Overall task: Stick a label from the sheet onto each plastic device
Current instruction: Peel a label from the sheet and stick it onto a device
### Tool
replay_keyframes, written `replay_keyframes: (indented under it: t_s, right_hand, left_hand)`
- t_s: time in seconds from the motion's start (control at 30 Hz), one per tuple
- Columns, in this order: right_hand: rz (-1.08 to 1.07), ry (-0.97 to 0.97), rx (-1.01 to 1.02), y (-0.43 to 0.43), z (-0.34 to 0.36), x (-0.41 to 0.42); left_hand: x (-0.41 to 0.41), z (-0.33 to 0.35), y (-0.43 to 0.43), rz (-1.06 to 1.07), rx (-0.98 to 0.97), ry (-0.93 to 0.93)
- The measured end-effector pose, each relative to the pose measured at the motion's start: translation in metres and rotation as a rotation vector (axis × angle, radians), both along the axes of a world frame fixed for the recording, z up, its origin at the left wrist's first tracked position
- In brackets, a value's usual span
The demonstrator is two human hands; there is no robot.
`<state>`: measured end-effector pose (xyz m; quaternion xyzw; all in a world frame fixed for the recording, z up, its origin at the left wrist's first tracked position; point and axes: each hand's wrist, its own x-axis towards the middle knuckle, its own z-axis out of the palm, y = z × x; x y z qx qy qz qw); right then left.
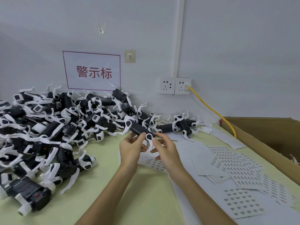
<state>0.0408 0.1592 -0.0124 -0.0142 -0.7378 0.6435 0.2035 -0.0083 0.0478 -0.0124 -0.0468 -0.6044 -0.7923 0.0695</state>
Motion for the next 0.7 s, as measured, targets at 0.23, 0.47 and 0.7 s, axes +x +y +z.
replay_keyframes:
  t_s: [0.23, 0.47, 0.7]
  right_hand:
    - [-0.027, 0.011, -0.075, 0.008, 0.006, 0.001]
    - [-0.002, 0.005, -0.055, 0.008, 0.008, 0.002]
    - [0.138, 0.002, -0.026, 0.011, 0.007, 0.003]
  left_hand:
    - [0.005, 0.002, 0.003, -0.187, 0.106, 0.016]
    - [0.007, 0.000, 0.003, -0.138, 0.029, 0.073]
    - [0.001, -0.002, 0.002, -0.029, 0.005, -0.004]
